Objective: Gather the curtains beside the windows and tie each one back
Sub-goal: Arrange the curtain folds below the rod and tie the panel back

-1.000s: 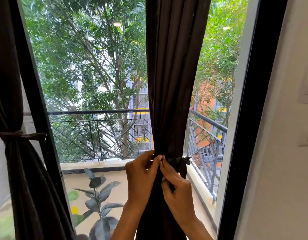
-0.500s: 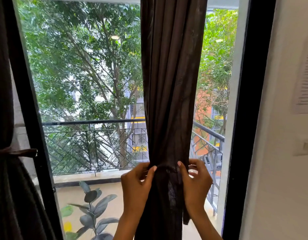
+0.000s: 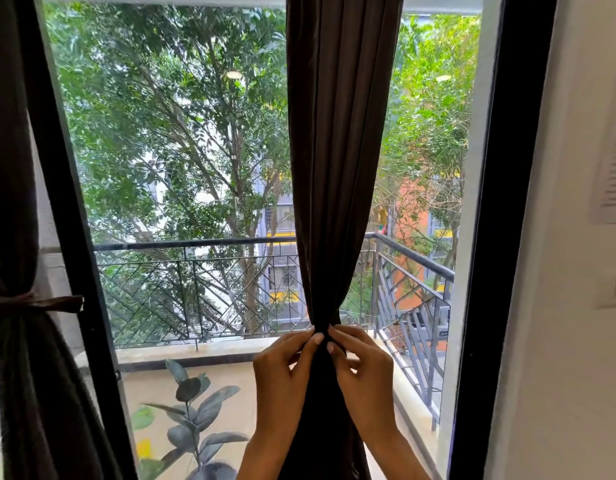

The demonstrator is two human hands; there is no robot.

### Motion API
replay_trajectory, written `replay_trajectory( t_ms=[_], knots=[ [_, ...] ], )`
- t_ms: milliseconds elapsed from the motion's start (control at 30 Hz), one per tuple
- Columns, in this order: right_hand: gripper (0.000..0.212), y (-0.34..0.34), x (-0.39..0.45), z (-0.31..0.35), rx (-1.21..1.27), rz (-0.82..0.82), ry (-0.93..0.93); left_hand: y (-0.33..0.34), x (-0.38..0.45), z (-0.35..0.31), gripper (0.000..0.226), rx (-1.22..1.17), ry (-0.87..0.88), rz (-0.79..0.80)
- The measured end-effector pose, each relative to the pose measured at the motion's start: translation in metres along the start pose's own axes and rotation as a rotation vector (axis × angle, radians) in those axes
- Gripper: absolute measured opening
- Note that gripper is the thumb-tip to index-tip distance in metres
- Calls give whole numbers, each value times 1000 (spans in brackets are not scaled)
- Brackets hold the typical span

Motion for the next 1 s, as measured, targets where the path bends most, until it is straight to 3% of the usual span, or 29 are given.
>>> replay_trajectory(
  t_ms=[200, 400, 633, 700, 800, 1000],
  knots=[
    [62, -9, 5, -1, 25, 96, 94, 2, 12, -3, 11, 66, -27, 30],
    [42, -11, 9, -12, 175, 265, 246, 3, 17, -2, 21, 172, 30, -22],
    [30, -29, 4, -29, -292, 383, 69, 5, 12, -2, 8, 202, 31, -64],
    [26, -32, 7, -29, -379, 356, -30, 6, 11, -3, 10, 185, 29, -59],
    [22, -39, 15, -20, -503, 188, -194, 8, 10, -5, 9, 161, 28, -49],
    [18, -38, 15, -10, -614, -40, -207, 8, 8, 1, 12, 90, -28, -37]
  ],
)
Point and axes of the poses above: each hand's wrist, its own x-axis towards the middle knuckle, its own y-axis out of the palm, z = x × y, the point moved 5 cm from there along x, towards the middle knuckle, and after that the axes turned 12 degrees about -z, right-handed, at the moved point
